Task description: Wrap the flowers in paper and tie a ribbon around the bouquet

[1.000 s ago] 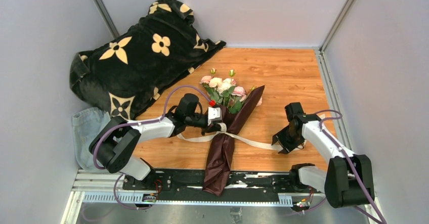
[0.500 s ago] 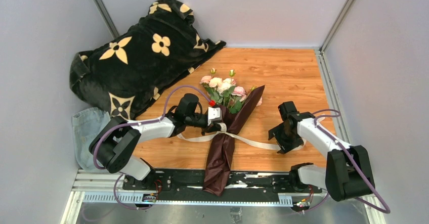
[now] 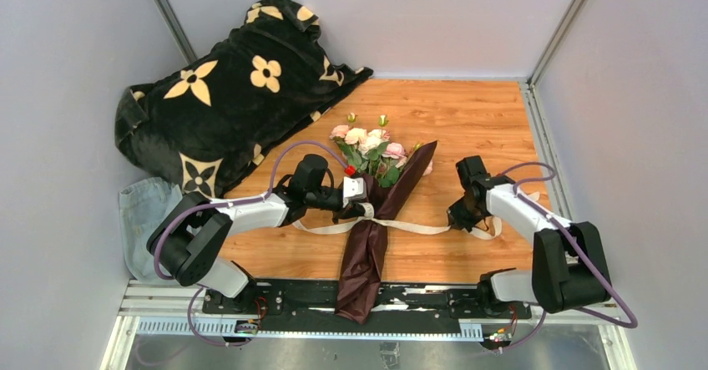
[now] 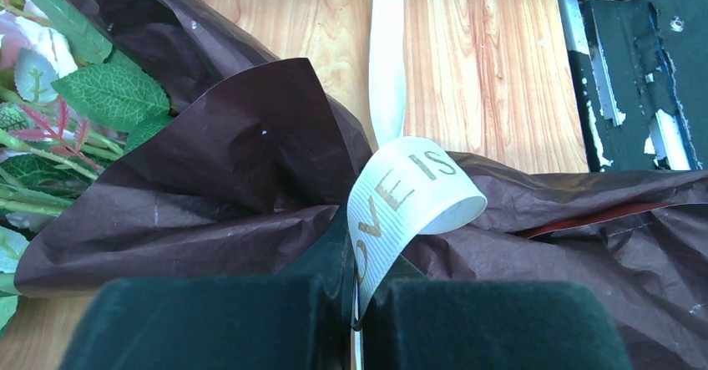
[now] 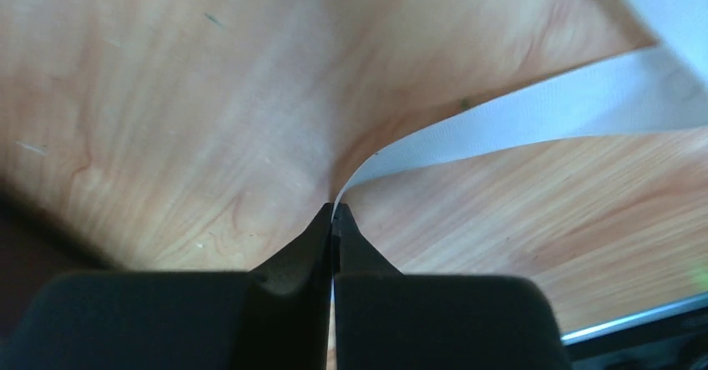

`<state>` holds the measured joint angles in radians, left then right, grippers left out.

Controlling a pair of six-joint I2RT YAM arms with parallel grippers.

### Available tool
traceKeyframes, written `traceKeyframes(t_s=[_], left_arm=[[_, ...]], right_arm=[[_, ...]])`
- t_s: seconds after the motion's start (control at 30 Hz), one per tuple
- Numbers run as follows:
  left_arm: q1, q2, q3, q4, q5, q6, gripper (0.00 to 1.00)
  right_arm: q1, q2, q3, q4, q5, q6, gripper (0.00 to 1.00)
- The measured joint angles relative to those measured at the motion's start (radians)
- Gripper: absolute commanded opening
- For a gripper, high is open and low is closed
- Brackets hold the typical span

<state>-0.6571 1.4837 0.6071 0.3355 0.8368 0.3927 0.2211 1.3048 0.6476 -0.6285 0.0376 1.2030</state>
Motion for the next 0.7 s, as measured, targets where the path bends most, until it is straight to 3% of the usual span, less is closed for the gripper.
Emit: traceKeyframes(t_s=[0.13, 0.3, 0.47, 0.6, 0.7], left_arm=[[-0.003, 0.0, 0.0, 0.0, 0.001, 0.021, 0.0], [-0.014, 0.0, 0.0, 0.0, 0.0, 0.073, 0.0], [-0.027, -0.012, -0.021, 0.006, -0.009, 0.124, 0.0], [-0.035, -0.045, -0.053, 0.008, -0.024, 0.151, 0.0], [-0.035, -0.063, -0.071, 0.008, -0.037, 0.16, 0.0]], right_arm=[[0.039, -0.04, 0.089, 0.021, 0.127, -0.178, 0.0], [0.274, -0.08, 0.336, 0.211, 0.183, -0.51, 0.0], [0.443, 0.015, 0.544, 0.424, 0.054, -0.716, 0.0], [0.507, 0.175, 0.645, 0.48, -0.023, -0.795, 0.01], [0.566, 0.301, 0.725, 0.475, -0.074, -0.85, 0.07]])
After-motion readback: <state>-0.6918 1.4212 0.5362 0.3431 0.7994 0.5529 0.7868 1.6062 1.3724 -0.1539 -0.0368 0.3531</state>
